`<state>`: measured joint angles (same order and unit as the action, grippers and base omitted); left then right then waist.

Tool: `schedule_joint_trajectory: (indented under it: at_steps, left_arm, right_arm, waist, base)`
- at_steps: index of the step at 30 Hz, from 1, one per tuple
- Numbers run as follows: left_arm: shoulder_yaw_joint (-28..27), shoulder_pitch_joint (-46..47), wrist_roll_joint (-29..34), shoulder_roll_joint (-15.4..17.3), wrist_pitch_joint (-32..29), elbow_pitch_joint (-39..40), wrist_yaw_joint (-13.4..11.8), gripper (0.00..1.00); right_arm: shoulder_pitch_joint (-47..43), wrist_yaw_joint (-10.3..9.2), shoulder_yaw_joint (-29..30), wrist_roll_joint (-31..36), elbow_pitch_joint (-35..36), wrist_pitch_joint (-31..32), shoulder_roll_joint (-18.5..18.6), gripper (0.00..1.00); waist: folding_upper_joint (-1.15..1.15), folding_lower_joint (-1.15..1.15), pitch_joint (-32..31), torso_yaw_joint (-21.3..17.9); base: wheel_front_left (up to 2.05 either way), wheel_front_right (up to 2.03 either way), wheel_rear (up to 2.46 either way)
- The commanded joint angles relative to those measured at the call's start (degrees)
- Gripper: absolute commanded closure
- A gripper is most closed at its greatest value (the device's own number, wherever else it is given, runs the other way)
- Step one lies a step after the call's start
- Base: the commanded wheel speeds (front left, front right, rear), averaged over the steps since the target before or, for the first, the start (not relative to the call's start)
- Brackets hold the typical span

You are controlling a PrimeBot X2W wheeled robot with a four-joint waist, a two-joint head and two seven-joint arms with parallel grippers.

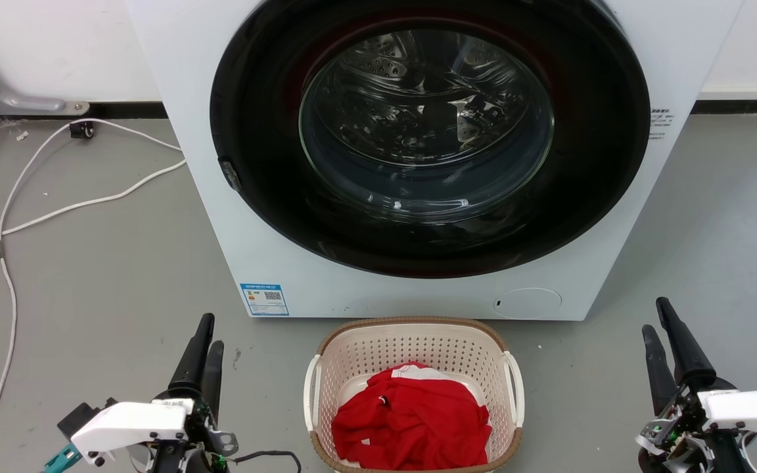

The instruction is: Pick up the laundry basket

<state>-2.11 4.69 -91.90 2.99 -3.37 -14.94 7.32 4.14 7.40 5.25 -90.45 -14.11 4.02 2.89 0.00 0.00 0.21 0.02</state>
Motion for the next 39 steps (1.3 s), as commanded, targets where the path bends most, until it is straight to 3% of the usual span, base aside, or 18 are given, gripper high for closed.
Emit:
schedule_joint_trajectory:
  at_steps: [1,8,26,39]
  left_arm:
    - [0.52,1.81,0.64,0.30,0.39,1.20,0.07,0.00]
    - [2.07,2.28,8.63,0.27,2.21,2.28,0.09,0.00]
    - [6.76,2.57,33.82,0.19,6.24,4.70,-1.54,0.00]
    - [9.37,2.72,47.33,0.13,8.74,5.45,-2.92,0.00]
  right_arm:
    - [0.61,0.08,-0.24,0.80,1.30,-0.37,0.44,0.00]
    - [0.27,0.09,-0.91,8.57,2.03,-2.48,1.38,0.00]
    - [-0.81,0.10,-0.30,38.38,6.14,-5.35,0.69,0.00]
    - [-2.02,0.11,-1.28,51.76,9.22,-5.24,0.45,0.00]
  waist:
    - [0.00,0.00,0.01,0.01]
    - [0.00,0.00,0.10,0.01]
    - [0.00,0.00,0.27,-0.15]
    - [0.00,0.00,0.39,-0.04]
  base:
    - [0.00,0.00,0.00]
    - [0.00,0.00,0.00]
    - [0.00,0.00,0.00]
    - [0.00,0.00,0.00]
